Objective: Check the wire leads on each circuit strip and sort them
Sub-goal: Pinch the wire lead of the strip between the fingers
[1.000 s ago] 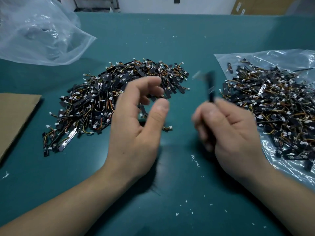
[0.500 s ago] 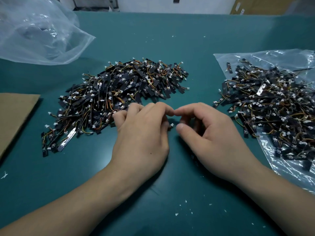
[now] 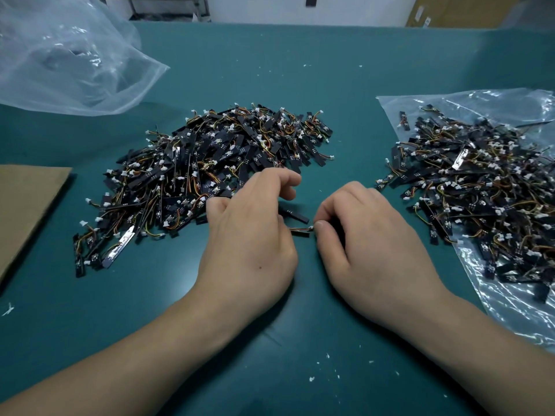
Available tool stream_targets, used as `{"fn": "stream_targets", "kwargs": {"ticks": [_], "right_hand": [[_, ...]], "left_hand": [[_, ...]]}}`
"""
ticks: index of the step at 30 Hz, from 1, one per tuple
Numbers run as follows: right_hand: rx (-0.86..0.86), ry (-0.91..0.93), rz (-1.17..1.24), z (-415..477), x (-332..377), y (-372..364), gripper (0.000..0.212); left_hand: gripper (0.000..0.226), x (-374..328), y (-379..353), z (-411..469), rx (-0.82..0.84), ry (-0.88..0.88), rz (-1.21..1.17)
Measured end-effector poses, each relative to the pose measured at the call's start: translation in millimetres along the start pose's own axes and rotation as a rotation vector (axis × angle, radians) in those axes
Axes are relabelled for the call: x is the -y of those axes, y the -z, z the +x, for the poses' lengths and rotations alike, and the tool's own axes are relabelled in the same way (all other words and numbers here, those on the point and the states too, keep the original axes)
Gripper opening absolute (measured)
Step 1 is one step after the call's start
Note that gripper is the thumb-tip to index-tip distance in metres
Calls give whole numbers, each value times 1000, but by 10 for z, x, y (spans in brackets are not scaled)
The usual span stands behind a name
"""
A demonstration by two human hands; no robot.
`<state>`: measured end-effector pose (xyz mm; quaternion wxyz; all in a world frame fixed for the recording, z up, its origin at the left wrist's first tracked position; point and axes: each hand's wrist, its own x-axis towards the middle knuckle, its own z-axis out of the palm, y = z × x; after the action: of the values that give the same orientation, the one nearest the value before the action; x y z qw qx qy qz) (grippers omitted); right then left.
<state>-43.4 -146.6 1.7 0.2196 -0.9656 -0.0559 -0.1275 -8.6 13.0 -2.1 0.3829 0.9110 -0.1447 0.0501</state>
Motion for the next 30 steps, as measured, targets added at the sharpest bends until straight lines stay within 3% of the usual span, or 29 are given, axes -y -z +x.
{"fn": "stream_targets", "kwargs": {"ticks": [5, 12, 17, 22, 30], "right_hand": [[25, -14, 13, -12, -34, -15, 23], [24, -51, 57, 13, -40, -8, 6], [21, -42, 98, 6, -18, 13, 18], [57, -20, 77, 11, -40, 8, 15], [-140, -140, 463, 50, -110, 32, 15]], "left_hand": [[65, -9, -4, 0, 15, -38, 47], [58, -18, 17, 3, 46, -48, 83], [42, -15, 6, -10, 30, -76, 115], [45, -5, 8, -7, 7, -49, -9], [12, -72, 40, -19, -47, -101, -161]]}}
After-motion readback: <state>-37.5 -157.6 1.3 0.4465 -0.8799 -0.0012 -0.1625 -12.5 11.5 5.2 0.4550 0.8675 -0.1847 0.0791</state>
